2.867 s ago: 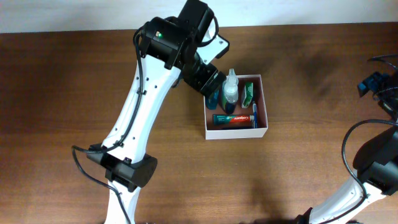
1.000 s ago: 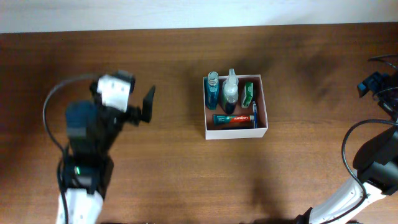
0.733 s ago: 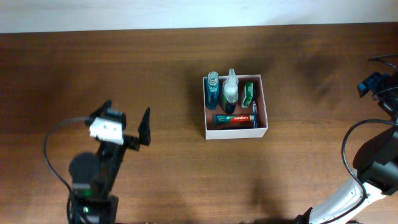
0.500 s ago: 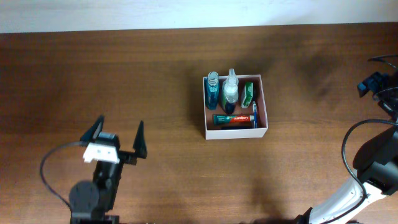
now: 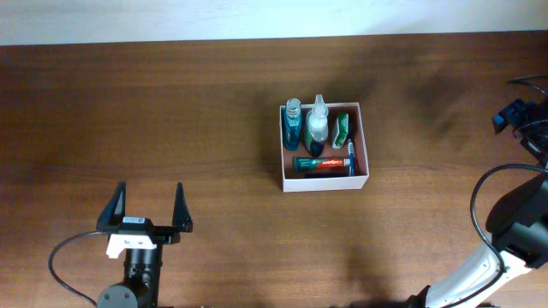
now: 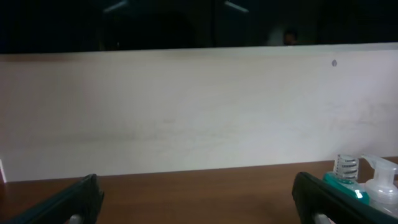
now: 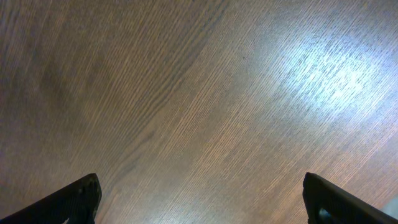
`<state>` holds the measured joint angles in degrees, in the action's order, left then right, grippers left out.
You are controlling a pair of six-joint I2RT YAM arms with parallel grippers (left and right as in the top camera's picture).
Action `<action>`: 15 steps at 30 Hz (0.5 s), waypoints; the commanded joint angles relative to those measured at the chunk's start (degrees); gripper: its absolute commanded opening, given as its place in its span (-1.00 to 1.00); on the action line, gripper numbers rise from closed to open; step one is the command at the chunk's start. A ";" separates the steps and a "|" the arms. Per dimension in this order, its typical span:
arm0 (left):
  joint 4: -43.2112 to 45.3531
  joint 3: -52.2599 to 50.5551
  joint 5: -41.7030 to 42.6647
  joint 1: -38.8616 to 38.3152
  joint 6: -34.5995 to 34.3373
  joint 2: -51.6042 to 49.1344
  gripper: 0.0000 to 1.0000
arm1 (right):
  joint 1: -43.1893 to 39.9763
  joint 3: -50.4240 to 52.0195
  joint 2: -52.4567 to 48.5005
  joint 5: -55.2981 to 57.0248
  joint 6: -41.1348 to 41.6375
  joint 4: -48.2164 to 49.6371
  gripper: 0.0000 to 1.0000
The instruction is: Pack container
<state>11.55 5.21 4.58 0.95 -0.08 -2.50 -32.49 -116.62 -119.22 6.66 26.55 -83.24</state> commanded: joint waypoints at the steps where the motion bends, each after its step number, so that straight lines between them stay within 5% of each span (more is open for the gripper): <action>1: 0.68 -1.62 -1.60 0.39 -0.28 2.25 0.99 | -0.15 0.20 0.46 0.94 -0.17 0.15 0.98; 15: -1.53 -4.74 -2.47 0.46 -0.35 2.23 0.99 | -0.15 0.20 0.46 0.94 -0.17 0.15 0.97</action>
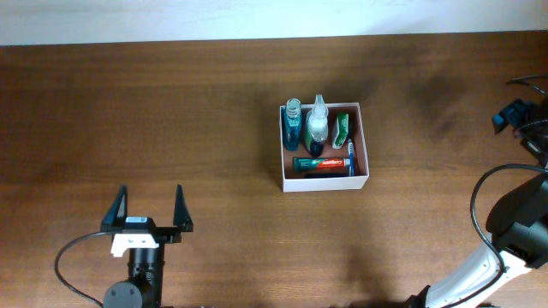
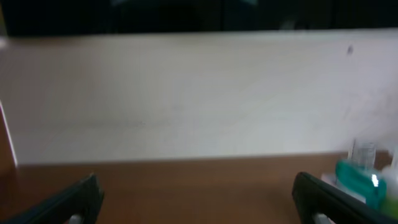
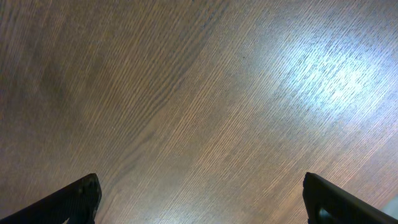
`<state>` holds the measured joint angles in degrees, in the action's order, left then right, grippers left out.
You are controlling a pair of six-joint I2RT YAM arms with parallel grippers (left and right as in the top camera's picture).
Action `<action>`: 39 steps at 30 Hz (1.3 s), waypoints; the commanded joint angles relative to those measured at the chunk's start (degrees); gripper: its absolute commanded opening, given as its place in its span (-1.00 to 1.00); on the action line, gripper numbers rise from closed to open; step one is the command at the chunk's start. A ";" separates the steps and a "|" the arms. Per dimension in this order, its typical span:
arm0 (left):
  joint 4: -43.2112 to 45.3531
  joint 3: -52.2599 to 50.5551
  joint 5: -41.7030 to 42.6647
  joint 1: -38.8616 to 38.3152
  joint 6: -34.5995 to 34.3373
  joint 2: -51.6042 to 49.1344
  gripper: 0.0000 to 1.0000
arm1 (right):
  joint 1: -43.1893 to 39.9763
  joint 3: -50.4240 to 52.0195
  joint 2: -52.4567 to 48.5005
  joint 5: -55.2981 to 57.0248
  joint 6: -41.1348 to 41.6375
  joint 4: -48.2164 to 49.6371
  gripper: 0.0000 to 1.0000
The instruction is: Pack container
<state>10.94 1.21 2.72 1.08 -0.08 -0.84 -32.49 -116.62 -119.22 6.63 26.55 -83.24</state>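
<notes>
A white open box (image 1: 363,180) stands right of the table's middle. In it are a teal bottle (image 1: 293,122), a clear spray bottle (image 1: 318,124), a green item (image 1: 342,127), a blue toothbrush (image 1: 350,157) and a red toothpaste tube (image 1: 322,163). My left gripper (image 1: 149,208) is open and empty at the front left, far from the box. In the left wrist view the teal bottle (image 2: 359,179) shows blurred at the right edge, with my left gripper (image 2: 198,200) open below. The right gripper (image 3: 200,198) is open over bare wood; overhead only its arm (image 1: 517,218) shows at the right edge.
The brown wooden table (image 1: 171,111) runs to a pale wall (image 2: 186,93) at the back. Black cables (image 1: 68,261) loop beside the left arm's base, and another cable (image 1: 476,214) hangs by the right arm.
The left arm has shifted slightly toward the front and turned a little, so the left wrist view is now blurred and the bottles sit lower right. The right arm has not moved.
</notes>
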 commanded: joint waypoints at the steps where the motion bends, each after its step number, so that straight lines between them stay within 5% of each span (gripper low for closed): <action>1: -1.57 -0.74 -0.61 0.35 -0.35 0.57 0.99 | -0.15 0.20 0.46 0.96 -0.17 0.15 0.98; 9: -15.23 -0.74 1.95 0.33 -0.35 0.57 0.99 | -0.15 0.20 0.46 0.96 -0.17 0.15 0.98; 39: -15.10 -0.72 1.99 0.37 -0.35 0.55 0.99 | -0.15 0.20 0.46 0.96 -0.17 0.15 0.98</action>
